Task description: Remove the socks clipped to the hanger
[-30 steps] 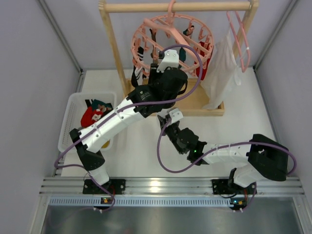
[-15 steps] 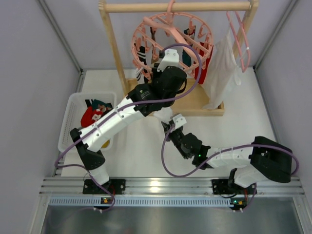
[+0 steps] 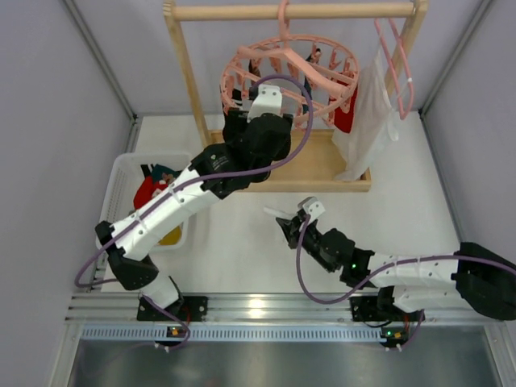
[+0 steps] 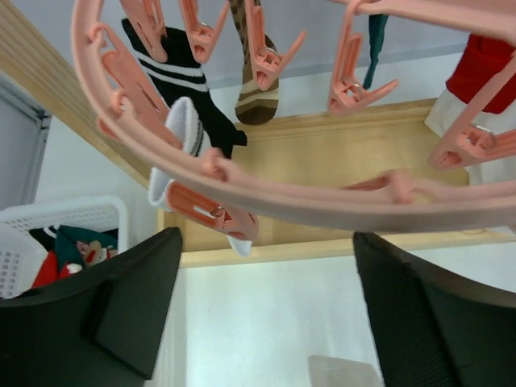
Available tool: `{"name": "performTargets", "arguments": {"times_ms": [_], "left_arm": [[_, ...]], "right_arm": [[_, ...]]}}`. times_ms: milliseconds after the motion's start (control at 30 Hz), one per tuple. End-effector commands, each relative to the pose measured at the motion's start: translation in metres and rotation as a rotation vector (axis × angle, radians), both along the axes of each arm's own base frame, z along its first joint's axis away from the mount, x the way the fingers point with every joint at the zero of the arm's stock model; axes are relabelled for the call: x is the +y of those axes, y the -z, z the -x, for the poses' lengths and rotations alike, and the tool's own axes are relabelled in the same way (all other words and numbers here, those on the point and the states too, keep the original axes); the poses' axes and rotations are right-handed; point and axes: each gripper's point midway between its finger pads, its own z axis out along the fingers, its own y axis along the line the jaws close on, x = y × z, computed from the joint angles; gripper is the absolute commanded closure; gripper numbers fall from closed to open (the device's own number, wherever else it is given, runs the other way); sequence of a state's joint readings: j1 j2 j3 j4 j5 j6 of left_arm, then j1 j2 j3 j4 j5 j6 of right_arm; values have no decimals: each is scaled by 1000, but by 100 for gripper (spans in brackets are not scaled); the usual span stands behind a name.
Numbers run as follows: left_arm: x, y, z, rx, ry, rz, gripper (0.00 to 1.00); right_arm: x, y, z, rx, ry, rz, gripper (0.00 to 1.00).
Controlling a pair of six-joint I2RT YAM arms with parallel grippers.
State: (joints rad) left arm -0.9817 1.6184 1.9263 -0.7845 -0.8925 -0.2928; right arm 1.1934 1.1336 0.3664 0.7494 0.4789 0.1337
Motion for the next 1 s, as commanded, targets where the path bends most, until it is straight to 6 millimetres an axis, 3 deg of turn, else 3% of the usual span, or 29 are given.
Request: {"name": "performTargets", "arguments": {"times_ms": [0, 67, 100, 133, 200, 233, 433, 500, 633, 667, 800, 833, 867, 967], "left_arm": [[31, -25, 18, -43, -16, 67, 4], [60, -38, 30, -82, -71, 90, 2], [70, -27, 34, -75, -94, 71, 2], [90, -38, 45, -103, -117, 104, 2], [112, -26, 53, -108, -162, 76, 2], [128, -33, 63, -129, -170, 105, 2], [188, -36, 97, -189, -214, 142, 2], [206, -37, 105, -209, -241, 131, 2], [227, -30, 114, -223, -290, 88, 2], [231, -27, 115, -224, -300, 87, 2], [249, -29, 125, -255, -338, 164, 2], [255, -30, 127, -267, -367, 173, 2], [257, -29, 128, -271, -379, 180, 2], [266, -25, 131, -286, -438, 181, 2]], "right_arm": [[13, -6, 16, 39, -91, 16, 100], [22, -10, 21, 40, -143, 44, 100], [27, -13, 24, 41, -171, 50, 100], [32, -15, 26, 43, -197, 53, 100], [48, -25, 31, 45, -276, 58, 100], [54, -28, 32, 42, -300, 59, 100], [117, -62, 37, 38, -468, 58, 100], [147, -74, 36, 40, -526, 51, 100], [199, -80, 21, 55, -558, 60, 100], [222, -80, 20, 63, -602, 55, 100], [272, -83, 11, 59, -664, 48, 100], [285, -107, 6, 20, -668, 15, 100], [299, -85, 4, 41, -689, 42, 100], [330, -74, -9, 22, -692, 62, 100]]}}
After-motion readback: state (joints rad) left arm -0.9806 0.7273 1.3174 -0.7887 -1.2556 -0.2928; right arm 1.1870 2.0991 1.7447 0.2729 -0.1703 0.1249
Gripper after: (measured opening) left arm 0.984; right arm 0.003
